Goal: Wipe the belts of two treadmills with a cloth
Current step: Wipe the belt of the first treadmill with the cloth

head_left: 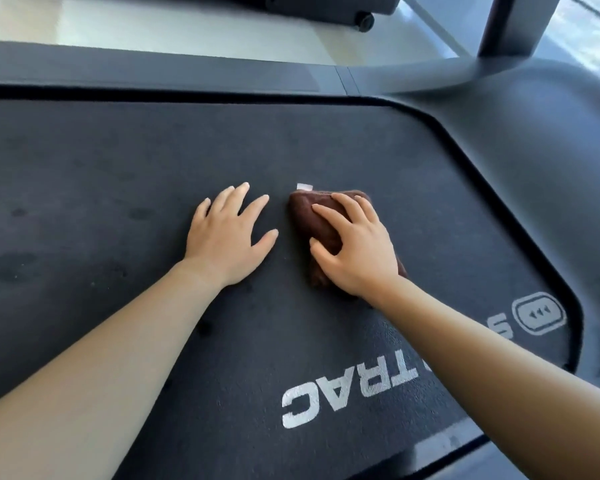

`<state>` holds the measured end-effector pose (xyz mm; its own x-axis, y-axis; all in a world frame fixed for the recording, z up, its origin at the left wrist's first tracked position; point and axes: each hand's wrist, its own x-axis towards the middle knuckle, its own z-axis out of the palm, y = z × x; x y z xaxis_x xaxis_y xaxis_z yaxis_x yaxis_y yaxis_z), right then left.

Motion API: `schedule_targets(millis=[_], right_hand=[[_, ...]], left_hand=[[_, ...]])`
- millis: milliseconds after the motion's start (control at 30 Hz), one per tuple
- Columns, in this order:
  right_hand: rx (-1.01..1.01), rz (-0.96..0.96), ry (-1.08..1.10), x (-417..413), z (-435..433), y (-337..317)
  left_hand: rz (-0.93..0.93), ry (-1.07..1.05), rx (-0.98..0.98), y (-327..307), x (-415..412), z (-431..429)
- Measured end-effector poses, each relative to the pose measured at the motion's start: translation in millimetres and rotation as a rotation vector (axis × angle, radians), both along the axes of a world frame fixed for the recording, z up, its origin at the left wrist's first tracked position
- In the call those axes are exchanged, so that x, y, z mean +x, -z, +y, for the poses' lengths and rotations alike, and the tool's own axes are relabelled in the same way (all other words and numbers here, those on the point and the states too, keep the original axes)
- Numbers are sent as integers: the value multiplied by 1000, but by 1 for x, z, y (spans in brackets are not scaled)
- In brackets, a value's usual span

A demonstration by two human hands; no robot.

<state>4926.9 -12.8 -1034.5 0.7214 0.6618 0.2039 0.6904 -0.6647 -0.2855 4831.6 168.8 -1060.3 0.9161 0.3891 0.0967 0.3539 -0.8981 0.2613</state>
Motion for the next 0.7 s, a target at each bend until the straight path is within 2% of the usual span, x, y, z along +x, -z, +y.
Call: schedule_targets(millis=[133, 367, 700], right_hand=[[77, -19, -16, 15, 26, 7], [-3, -20, -81, 79, 121, 11], [-36, -1, -118, 150, 214, 8]], left_hand=[[17, -36, 15, 1, 17, 31], [16, -234, 21, 0, 54, 77], [31, -240, 17, -1, 55, 75]])
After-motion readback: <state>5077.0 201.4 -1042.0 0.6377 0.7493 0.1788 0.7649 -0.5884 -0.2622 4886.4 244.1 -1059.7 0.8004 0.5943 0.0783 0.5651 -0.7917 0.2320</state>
